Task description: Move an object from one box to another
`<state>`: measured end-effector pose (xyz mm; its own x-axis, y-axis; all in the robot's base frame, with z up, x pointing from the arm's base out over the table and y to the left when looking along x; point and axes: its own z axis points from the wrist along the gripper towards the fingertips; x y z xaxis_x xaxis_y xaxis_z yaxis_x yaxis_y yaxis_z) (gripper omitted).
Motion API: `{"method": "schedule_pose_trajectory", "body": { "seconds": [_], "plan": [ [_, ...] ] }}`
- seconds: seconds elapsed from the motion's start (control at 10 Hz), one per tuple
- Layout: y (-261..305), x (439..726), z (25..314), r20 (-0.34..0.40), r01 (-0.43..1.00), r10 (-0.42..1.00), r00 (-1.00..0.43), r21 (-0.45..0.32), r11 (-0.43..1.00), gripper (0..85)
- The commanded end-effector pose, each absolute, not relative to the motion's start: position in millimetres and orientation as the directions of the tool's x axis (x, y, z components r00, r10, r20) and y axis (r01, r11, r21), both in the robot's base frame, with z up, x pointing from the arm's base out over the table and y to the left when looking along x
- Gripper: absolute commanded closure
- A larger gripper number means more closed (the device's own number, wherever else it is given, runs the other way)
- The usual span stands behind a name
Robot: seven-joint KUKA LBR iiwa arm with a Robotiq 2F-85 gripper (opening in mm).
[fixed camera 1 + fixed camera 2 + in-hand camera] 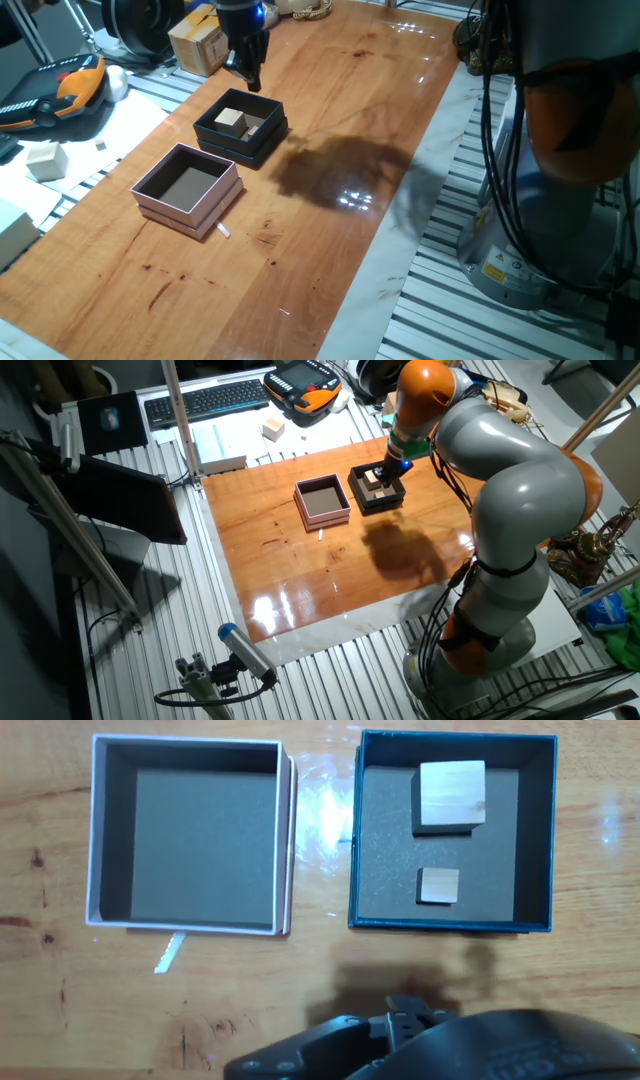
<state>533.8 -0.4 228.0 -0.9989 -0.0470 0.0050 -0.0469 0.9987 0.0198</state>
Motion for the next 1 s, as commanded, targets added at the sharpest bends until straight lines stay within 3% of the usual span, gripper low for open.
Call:
{"method": "schedule_pose_trajectory", "body": {
  "seconds": [0.0, 0.9],
  "plan": [
    [-1, 536, 226, -0.004, -0.045, -0.045, -0.999, 0.017, 0.999, 85.0],
    [-14, 554, 200, -0.083, 0.01, 0.01, -0.996, -0.005, 1.0, 85.0]
  ]
}}
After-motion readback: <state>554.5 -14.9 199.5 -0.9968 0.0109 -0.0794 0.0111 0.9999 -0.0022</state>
